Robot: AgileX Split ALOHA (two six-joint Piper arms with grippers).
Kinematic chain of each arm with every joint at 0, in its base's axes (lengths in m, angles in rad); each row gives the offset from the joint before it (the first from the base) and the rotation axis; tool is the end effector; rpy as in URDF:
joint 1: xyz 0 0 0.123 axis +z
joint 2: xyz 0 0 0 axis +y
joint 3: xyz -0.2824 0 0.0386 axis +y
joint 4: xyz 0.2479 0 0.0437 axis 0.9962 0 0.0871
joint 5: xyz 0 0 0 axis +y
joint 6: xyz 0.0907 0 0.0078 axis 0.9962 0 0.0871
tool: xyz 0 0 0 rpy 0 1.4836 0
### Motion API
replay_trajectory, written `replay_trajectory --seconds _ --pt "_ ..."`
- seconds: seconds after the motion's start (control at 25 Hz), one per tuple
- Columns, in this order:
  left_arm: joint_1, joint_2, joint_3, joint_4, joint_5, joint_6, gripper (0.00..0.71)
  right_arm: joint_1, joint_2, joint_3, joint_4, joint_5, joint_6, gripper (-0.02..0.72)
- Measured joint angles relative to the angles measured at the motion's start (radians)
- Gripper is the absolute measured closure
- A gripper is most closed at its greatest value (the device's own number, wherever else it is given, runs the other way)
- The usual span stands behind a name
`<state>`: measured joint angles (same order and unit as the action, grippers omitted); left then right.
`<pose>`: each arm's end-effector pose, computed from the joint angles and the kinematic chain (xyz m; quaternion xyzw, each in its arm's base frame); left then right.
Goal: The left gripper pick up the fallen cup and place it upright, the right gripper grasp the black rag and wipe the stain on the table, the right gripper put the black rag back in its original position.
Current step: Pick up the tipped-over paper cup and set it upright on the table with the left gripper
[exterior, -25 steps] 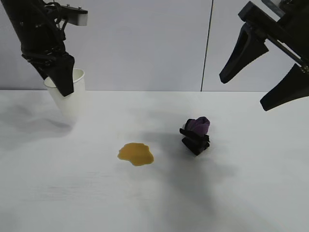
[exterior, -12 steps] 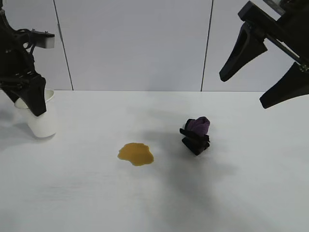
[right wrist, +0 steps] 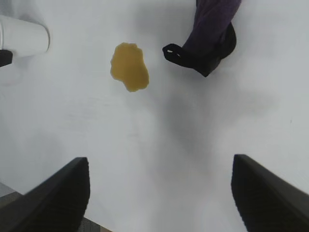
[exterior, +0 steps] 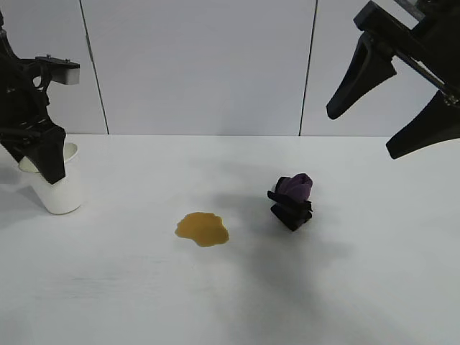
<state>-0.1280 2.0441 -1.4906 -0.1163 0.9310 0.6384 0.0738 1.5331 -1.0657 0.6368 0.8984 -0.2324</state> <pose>0.4083 -0.0611 0.1744 0.3435 0.9338 -0.0260 0.0962 0.2963 0.0644 0.2597 0.0121 0.9526 0.2589 0.1593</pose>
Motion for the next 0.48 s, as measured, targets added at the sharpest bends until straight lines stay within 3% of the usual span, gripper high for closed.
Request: replay_trajectory --seconds 0.08,0.24,0.48 --pt "0.0 0.0 0.0 0.002 0.009 0.0 0.193 0.0 0.0 0.0 0.0 0.0 0.0 0.144" --pt "0.0 0.0 0.0 0.002 0.011 0.0 0.067 0.0 0.0 0.0 0.0 0.0 0.0 0.144" --pt "0.0 -0.002 0.0 0.001 0.028 0.0 0.03 0.0 0.0 0.0 0.0 0.0 0.0 0.144"
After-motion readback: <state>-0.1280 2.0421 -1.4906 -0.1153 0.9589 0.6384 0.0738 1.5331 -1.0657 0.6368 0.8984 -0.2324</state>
